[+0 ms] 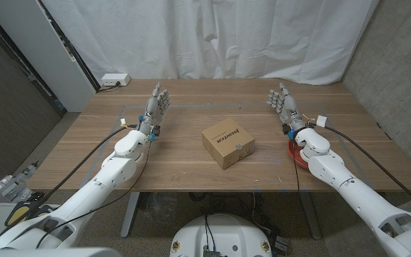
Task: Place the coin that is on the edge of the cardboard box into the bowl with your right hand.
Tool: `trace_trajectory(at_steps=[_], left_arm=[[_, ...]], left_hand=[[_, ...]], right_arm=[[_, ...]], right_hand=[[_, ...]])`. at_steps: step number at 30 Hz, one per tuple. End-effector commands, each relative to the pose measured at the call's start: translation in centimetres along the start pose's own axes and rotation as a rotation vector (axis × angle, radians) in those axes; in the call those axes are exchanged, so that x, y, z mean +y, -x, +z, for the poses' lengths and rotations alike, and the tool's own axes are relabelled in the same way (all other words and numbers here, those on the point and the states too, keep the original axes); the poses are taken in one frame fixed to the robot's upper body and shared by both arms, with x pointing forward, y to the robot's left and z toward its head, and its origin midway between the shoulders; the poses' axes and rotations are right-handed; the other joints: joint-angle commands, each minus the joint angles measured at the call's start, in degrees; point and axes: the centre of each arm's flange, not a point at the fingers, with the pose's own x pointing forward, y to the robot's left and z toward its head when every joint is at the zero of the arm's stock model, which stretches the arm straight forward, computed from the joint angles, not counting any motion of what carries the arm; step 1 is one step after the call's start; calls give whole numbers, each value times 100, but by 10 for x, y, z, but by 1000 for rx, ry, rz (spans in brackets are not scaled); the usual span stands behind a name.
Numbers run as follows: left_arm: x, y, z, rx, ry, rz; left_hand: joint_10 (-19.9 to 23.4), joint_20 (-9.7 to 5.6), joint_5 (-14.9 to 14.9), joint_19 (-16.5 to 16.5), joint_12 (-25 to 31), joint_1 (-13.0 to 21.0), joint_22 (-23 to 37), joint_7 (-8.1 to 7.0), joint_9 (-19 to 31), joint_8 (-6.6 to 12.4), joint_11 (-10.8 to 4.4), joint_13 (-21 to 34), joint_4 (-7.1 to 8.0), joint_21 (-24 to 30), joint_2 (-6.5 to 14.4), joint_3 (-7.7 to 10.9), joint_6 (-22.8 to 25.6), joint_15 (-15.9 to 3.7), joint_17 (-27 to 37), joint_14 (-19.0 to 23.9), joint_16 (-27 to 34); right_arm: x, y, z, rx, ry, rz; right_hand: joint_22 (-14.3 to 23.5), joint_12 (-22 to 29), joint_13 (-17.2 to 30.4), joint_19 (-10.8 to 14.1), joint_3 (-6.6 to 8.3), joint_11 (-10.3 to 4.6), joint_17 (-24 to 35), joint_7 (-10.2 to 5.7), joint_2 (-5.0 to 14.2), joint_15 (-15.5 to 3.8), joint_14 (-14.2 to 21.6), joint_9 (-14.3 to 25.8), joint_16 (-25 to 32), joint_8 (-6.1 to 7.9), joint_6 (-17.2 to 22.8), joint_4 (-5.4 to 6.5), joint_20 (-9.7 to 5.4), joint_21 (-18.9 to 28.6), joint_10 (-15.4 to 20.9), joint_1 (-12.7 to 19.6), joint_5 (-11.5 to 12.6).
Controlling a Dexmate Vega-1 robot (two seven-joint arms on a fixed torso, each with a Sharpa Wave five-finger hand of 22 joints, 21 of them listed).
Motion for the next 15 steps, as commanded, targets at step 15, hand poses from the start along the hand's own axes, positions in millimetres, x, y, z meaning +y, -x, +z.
trace_trajectory(at_steps=[15], left_arm=[[-16, -5, -4, 11, 7, -27]], left_hand=[[240, -352, 50, 169, 104, 196, 24, 50, 23, 101, -46, 23, -52, 107, 132, 79, 228, -13, 16, 188, 109]], right_arm=[[-1, 16, 18, -37, 40, 28]], right_hand=[[20, 29, 14, 88, 59, -11, 0, -38, 64, -7, 72, 9, 31, 39, 67, -60, 16, -13, 90, 133, 29]])
